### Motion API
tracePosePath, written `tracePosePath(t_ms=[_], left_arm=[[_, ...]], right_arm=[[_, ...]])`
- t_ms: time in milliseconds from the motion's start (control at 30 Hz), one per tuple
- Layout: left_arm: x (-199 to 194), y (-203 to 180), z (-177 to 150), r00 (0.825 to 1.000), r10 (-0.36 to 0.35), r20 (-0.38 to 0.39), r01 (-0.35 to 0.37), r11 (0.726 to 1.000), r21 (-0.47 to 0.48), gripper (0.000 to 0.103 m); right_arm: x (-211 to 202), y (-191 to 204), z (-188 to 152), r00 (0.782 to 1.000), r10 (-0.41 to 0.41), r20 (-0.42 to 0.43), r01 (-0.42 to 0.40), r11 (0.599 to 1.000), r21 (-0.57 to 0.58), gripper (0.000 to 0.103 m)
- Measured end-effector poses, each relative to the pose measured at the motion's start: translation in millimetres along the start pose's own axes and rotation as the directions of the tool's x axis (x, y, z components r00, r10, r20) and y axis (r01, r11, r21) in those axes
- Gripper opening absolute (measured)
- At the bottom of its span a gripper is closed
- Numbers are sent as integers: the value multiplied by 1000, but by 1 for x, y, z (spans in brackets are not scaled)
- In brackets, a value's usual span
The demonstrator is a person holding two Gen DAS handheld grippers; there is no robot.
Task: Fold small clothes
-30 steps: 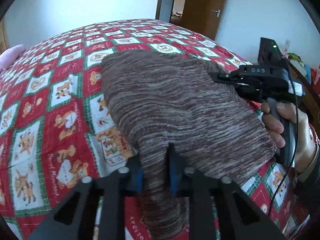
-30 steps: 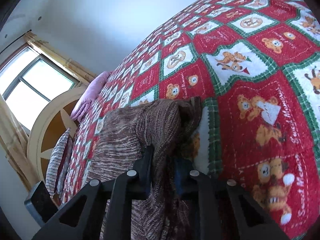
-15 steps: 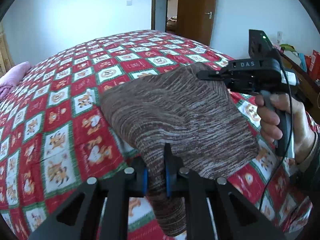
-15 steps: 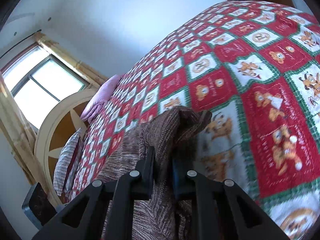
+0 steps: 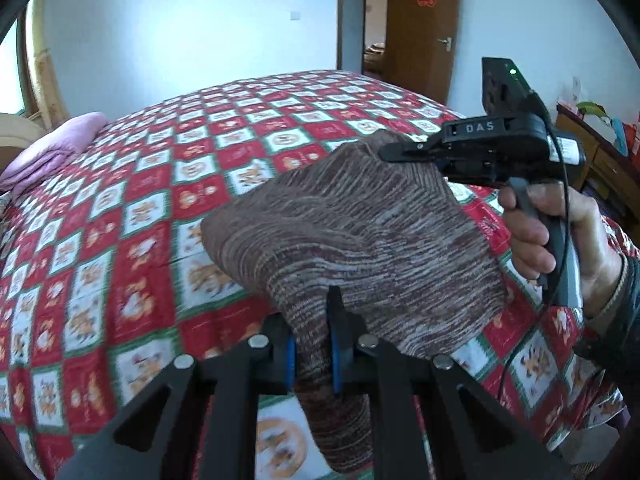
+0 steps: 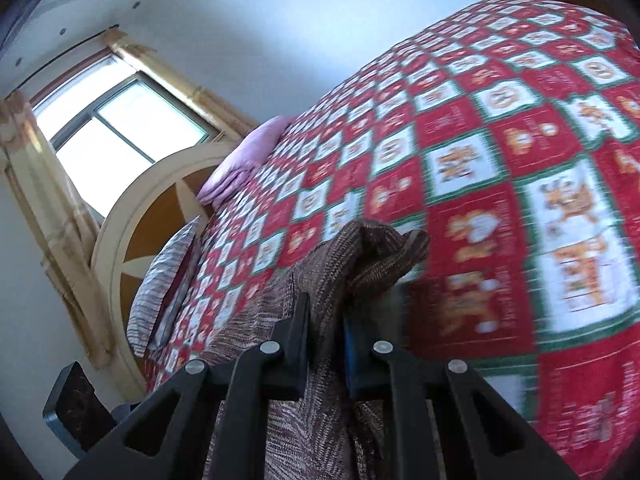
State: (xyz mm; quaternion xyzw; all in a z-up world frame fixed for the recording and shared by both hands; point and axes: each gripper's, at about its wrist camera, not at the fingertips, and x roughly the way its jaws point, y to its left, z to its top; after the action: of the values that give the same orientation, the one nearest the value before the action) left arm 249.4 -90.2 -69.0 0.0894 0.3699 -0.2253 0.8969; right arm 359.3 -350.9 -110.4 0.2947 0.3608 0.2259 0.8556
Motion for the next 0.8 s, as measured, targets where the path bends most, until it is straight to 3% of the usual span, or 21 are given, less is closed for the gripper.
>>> tracePosePath(t_ms=[500,800], left_arm=[[-54,76,-34,992,126,23,-123,988,-93,13],[-88,111,-59,972,229,49,-220,965,-141,13]], right_arm=[[94,96,-19,985,124,-117,-134,988,-78,14],[145,155,-28,962,203,-184,-228,965,-127,14]])
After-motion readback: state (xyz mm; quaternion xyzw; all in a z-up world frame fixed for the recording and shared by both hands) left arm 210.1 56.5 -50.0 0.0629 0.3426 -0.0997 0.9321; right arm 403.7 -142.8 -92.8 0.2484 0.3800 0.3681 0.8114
